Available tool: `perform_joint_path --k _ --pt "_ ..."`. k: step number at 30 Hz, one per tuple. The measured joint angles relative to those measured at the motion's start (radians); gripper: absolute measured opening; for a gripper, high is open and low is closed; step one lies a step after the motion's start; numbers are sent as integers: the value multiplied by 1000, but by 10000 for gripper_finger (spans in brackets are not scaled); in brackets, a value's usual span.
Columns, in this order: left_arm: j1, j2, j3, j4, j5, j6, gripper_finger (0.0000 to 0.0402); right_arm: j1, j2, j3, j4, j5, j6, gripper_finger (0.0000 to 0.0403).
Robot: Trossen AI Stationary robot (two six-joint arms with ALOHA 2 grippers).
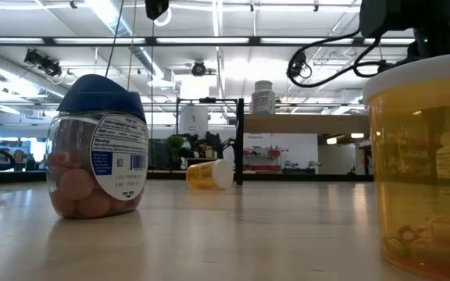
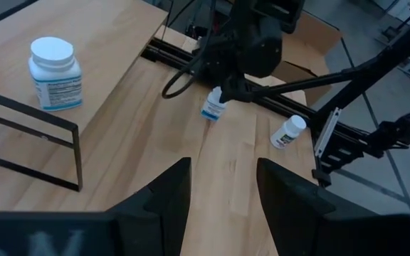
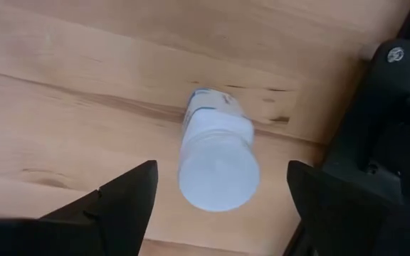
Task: Pick and place medicine bottles onto shelf by color
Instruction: Put the white blue pill bottle on the shelf
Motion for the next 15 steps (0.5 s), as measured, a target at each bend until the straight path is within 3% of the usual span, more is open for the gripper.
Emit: perform_joint_path --k 6,15 --pt "0 0 0 -1 9 16 167 0 0 -14 11 10 33 318" --pt "5 0 0 -2 9 26 167 0 0 -54 88 -18 48 281"
